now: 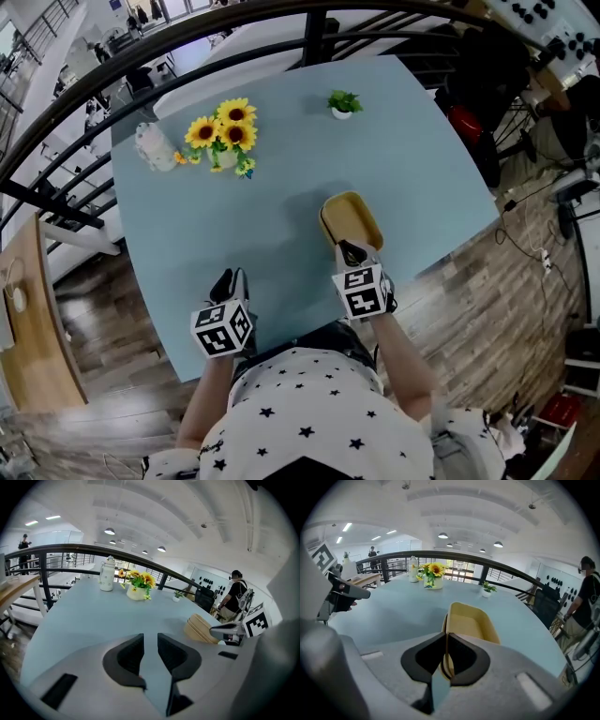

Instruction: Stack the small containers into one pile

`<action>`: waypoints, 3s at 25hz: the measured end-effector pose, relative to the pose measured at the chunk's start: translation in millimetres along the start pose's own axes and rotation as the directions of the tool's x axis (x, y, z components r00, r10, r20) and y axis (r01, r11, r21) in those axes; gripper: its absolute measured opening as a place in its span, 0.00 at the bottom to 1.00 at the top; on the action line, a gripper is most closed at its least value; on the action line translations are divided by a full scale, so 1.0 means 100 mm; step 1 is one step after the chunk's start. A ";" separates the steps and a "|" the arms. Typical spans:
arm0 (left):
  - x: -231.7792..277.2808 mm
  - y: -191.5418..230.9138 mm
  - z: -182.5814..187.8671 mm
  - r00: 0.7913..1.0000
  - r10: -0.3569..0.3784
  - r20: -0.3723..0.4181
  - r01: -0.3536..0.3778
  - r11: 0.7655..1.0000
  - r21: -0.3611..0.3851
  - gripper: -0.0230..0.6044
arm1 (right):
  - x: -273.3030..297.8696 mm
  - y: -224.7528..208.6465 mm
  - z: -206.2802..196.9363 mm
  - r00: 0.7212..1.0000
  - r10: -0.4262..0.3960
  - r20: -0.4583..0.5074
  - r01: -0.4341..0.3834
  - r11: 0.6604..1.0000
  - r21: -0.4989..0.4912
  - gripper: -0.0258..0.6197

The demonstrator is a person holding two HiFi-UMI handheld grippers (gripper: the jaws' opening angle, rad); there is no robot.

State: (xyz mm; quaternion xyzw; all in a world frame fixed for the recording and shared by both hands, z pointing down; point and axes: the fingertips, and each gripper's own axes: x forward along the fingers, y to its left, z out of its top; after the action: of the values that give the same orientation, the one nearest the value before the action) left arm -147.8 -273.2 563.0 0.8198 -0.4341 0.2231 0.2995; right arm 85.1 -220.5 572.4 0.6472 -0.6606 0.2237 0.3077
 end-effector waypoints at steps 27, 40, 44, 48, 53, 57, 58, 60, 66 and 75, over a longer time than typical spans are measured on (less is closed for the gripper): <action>-0.44 0.19 -0.08 0.998 -0.001 0.058 0.000 1.000 0.006 0.18 | 0.11 0.11 -0.18 1.000 -0.022 -0.013 0.023 0.997 0.076 0.11; -0.73 0.06 -0.12 0.991 0.028 0.129 -0.028 1.000 -0.006 0.18 | -0.22 0.42 0.06 0.994 0.017 0.104 -0.020 0.999 0.032 0.13; -0.84 -0.08 -0.17 0.987 0.046 0.156 -0.043 0.999 -0.017 0.16 | -0.46 0.56 0.08 0.984 0.099 0.148 -0.107 0.993 0.046 0.13; -0.97 -0.23 -0.26 0.981 0.070 0.180 -0.064 0.997 -0.038 0.14 | -0.72 0.72 -0.01 0.966 0.196 0.166 -0.208 0.977 0.056 0.13; -1.19 -0.47 -0.48 0.976 0.093 0.197 -0.086 0.995 -0.045 0.11 | -1.12 0.79 -0.14 0.948 0.238 0.211 -0.253 0.966 0.047 0.12; -1.37 -0.66 -0.68 0.972 0.103 0.209 -0.093 0.994 -0.055 0.08 | -1.41 0.79 -0.27 0.934 0.262 0.243 -0.279 0.959 0.041 0.10; -1.41 -0.71 -0.72 0.972 0.103 0.212 -0.094 0.994 -0.055 0.08 | -1.48 0.80 -0.30 0.931 0.267 0.249 -0.285 0.958 0.040 0.10; -1.50 -0.79 -0.81 0.971 0.103 0.216 -0.094 0.994 -0.050 0.07 | -1.61 0.82 -0.36 0.925 0.274 0.263 -0.293 0.956 0.035 0.09; -1.77 -1.02 -1.10 0.969 0.105 0.225 -0.098 0.994 -0.043 0.05 | -1.95 0.88 -0.59 0.909 0.300 0.289 -0.316 0.949 0.012 0.05; -2.06 -1.31 -1.44 0.964 0.109 0.242 -0.101 0.994 -0.046 0.04 | -2.31 0.96 -0.91 0.887 0.345 0.308 -0.356 0.934 -0.022 0.05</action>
State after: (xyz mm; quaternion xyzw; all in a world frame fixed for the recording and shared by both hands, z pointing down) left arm -160.1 2.3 499.1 0.8118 -0.5141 0.1287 0.2450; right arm -6.0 14.3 486.1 0.5495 -0.8021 0.1841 0.1445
